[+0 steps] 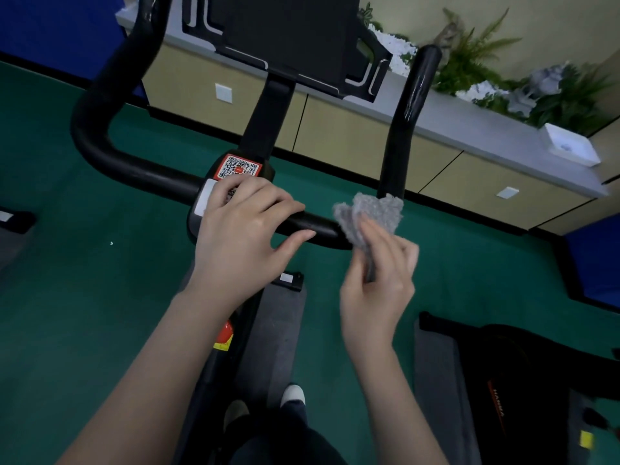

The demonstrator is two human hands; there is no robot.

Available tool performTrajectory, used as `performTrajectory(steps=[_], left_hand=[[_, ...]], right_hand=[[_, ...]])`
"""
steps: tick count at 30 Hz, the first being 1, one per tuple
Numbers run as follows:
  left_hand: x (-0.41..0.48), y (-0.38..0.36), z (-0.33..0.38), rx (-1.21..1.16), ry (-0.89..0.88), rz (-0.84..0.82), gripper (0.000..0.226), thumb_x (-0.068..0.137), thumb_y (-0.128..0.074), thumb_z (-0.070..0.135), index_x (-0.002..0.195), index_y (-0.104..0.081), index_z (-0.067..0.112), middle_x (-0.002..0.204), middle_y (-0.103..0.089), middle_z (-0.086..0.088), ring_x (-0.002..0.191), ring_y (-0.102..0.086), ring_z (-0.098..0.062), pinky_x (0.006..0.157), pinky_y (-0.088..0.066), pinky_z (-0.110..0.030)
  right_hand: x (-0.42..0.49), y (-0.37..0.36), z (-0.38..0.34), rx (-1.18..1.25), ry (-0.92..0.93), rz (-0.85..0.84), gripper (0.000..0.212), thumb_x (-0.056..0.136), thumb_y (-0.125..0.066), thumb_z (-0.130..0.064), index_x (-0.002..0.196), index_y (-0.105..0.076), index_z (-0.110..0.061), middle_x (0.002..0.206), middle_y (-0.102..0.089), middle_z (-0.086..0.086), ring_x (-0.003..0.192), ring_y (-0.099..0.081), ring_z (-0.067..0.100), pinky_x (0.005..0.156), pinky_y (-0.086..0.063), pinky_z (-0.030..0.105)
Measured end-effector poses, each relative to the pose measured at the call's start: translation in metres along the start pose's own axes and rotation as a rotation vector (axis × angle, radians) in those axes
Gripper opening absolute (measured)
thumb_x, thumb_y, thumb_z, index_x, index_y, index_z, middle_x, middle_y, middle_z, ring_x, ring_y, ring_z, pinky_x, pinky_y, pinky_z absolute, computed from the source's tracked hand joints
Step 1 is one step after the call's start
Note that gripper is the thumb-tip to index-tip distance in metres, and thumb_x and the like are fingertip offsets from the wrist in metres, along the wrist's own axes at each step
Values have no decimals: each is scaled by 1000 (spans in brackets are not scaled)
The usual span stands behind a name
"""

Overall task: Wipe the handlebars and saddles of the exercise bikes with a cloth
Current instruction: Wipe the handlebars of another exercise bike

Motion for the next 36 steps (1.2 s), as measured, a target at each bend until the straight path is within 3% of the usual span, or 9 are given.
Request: performTrajectory(steps=[5,11,15,20,22,25,27,32,36], left_hand=[[-1,0,0,-17,2,5,31,86,-63,45,98,-73,18,93,-68,7,97,-60,-17,100,-31,-34],[0,3,2,-14,-2,-18,32,87,-62,45,97,-73,18,93,-68,6,98,-60,-19,100,-32,-35],[-1,4,2,-1,-7,-16,32,88,-60,45,98,-72,17,93,-68,6,98,-60,-19,100,-31,-35],[-1,4,1,21,-25,-24,32,90,-59,46,99,-72,17,94,-68,5,99,-60,-19,100,-32,-35],[-2,5,1,22,-25,-27,32,90,-59,45,99,-72,18,94,-68,6,99,-60,-19,100,-32,-35],[-2,4,1,29,-12,-37,33,90,-59,47,100,-71,18,96,-68,7,101,-60,-18,102,-30,-33],[-1,4,1,26,-5,-42,33,90,-58,47,100,-71,19,97,-68,7,102,-60,-18,102,-29,-32],[1,3,2,35,6,-49,31,89,-61,47,100,-72,20,98,-68,9,102,-60,-17,101,-29,-33],[2,3,2,47,3,-51,31,89,-61,46,99,-72,20,98,-68,9,101,-59,-17,101,-30,-32]], right_hand=[[27,9,1,-121,-56,-90,27,82,-59,11,104,-68,0,94,-70,7,88,-42,18,78,-35,15],[90,8,-1,-433,215,-748,27,89,-49,-2,107,-67,-10,99,-66,13,97,-47,28,85,-41,31],[110,-8,-13,-694,389,-1027,24,87,-49,-9,105,-65,-14,98,-61,17,92,-52,29,75,-38,31],[146,-17,-20,-557,145,-1497,15,90,-50,-11,90,-65,-12,76,-66,15,58,-61,24,50,-50,32],[150,-12,-18,-494,150,-1520,14,91,-52,-11,85,-65,-15,75,-67,16,64,-63,31,55,-54,39],[145,3,-10,-334,138,-1398,14,93,-53,-11,88,-66,-15,64,-60,5,46,-59,15,42,-50,30],[136,13,-1,-285,169,-1281,15,93,-53,-12,95,-67,-18,81,-65,5,68,-63,22,68,-53,31],[109,33,6,-152,164,-969,24,90,-57,-5,108,-69,-15,83,-39,-20,79,-41,-7,73,-25,-6],[127,12,-1,-264,228,-1176,19,92,-51,-7,100,-68,-14,77,-52,-9,78,-51,9,77,-39,10]])
Point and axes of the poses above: each hand's wrist, its own x-axis towards the middle knuckle, its own y-axis out of the back of the hand, z = x × y, the point moved 1 cm from there along x, towards the middle knuckle
